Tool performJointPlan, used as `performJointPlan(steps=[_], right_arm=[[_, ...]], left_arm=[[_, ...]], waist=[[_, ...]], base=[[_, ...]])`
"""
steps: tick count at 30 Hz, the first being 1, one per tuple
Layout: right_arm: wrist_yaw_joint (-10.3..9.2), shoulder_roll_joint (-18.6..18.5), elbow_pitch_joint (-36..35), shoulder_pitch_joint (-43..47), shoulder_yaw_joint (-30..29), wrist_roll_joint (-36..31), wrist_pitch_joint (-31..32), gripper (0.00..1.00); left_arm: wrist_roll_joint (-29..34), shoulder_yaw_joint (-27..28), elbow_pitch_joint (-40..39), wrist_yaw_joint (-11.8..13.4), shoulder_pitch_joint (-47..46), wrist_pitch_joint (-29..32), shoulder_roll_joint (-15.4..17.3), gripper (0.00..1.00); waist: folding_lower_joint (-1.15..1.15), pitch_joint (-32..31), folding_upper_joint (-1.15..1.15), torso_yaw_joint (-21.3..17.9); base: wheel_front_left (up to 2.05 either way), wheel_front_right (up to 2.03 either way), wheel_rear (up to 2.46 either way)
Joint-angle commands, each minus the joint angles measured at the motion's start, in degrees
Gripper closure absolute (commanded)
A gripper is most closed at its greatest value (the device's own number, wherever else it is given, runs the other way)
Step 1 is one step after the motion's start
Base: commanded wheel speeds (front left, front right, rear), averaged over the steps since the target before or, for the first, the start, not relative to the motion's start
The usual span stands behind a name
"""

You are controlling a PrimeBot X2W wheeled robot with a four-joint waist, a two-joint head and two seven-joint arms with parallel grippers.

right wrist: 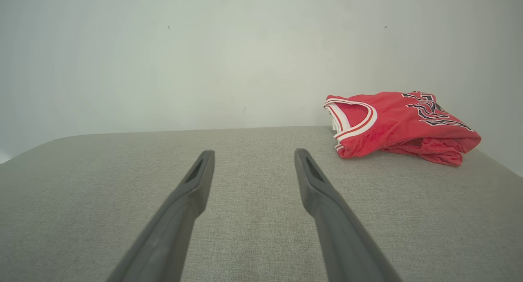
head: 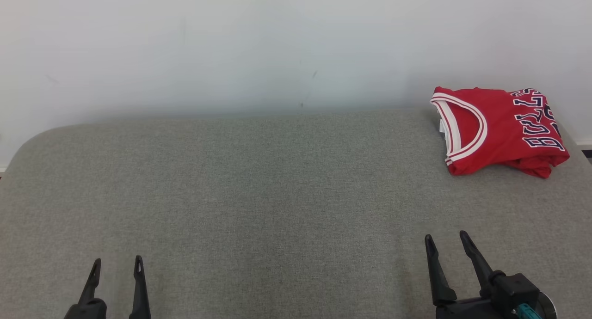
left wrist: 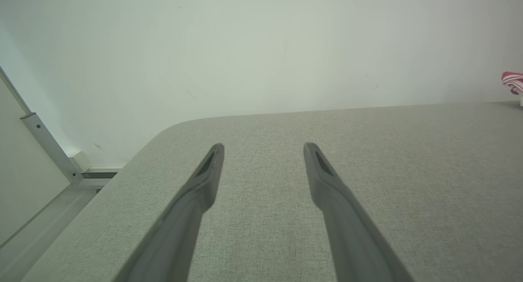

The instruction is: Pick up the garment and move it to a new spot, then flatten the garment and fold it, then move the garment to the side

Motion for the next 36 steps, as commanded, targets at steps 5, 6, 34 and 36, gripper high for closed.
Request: performJointPlan(steps=[5, 6, 34, 36], right_arm=[[-0.14, -0.3, 0.6, -0.2, -1.1, -0.8, -0.6, 0.0], [-0.14, -0.3, 0.7, -0.1, -1.4, -0.9, -0.7, 0.0], [-0.14, 0.7, 3.6, -0.9, -2.2, -0.7, -1.1, 0.0], [-0.15, 0.8, 3.7, -1.0, -2.2, -0.7, -1.2, 0.0]], left_arm=[[-0.6, 0.0, -1.1, 0.3, 2.1, 0.0, 0.4, 0.0], [-0.7, 0.0, -1.1, 0.4, 2.4, 0.1, 0.5, 0.0], [-0.9, -0.5, -6.7, 2.6, 4.5, 1.8, 1.3, 0.0], [-1.0, -0.5, -6.9, 2.8, 4.6, 2.0, 1.4, 0.0]], waist=[[0.0, -0.3, 0.0, 0.5], [0.0, -0.3, 0.0, 0.6], [0.0, 0.0, 0.0, 1.6], [0.0, 0.1, 0.0, 1.6]], base=[[0.0, 0.0, 0.0], [0.0, 0.0, 0.0], [0.0, 0.0, 0.0], [0.0, 0.0, 0.0]])
